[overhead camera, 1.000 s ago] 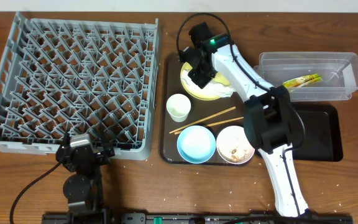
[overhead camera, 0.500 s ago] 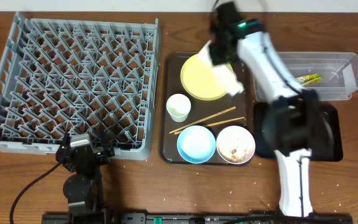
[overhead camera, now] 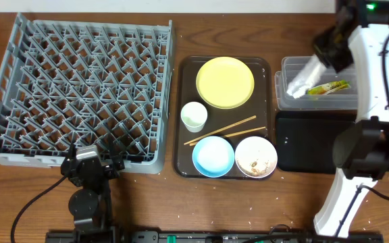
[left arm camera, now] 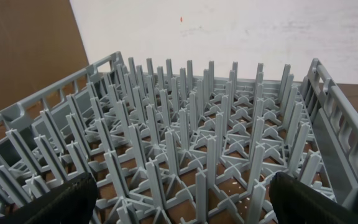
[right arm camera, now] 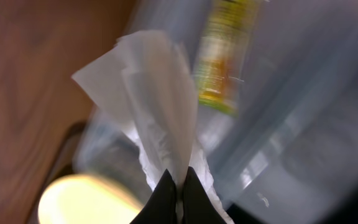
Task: Sort waste into correct bins and load items into the dishwasher
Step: 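Lift the tissue with the right gripper and drop it in the clear bin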
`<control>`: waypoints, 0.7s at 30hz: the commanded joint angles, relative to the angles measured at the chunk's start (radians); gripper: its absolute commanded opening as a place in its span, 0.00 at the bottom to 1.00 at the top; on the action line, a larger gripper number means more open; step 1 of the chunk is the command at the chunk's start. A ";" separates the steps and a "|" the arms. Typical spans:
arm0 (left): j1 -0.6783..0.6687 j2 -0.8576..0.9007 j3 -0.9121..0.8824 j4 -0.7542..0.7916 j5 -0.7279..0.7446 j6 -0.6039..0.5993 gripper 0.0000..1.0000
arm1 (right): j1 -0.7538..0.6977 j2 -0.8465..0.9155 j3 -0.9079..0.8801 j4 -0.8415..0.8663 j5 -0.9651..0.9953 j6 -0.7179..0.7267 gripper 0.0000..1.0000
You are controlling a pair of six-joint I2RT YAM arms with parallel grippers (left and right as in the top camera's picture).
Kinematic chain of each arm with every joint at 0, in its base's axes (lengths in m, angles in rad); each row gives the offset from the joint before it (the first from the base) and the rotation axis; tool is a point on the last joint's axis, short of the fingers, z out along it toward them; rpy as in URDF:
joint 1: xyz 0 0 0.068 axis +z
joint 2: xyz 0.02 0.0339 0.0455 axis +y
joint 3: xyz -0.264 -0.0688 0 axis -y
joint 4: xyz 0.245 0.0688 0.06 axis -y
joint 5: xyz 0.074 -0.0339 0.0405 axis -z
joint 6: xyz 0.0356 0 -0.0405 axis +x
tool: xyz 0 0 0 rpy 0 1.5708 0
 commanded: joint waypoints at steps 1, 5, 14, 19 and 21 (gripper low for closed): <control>0.005 -0.006 -0.030 -0.019 -0.002 0.009 0.89 | -0.038 0.006 0.000 -0.048 0.047 0.290 0.02; 0.005 -0.006 -0.030 -0.019 -0.002 0.009 0.89 | -0.063 0.006 -0.002 -0.069 0.074 0.355 0.02; 0.005 -0.006 -0.030 -0.019 -0.002 0.009 0.89 | -0.064 0.006 -0.042 -0.070 0.163 0.571 0.02; 0.005 -0.006 -0.030 -0.019 -0.002 0.009 0.89 | -0.064 0.006 -0.085 -0.054 0.180 0.604 0.27; 0.005 -0.006 -0.030 -0.019 -0.002 0.009 0.89 | -0.064 0.006 -0.094 -0.045 0.189 0.603 0.50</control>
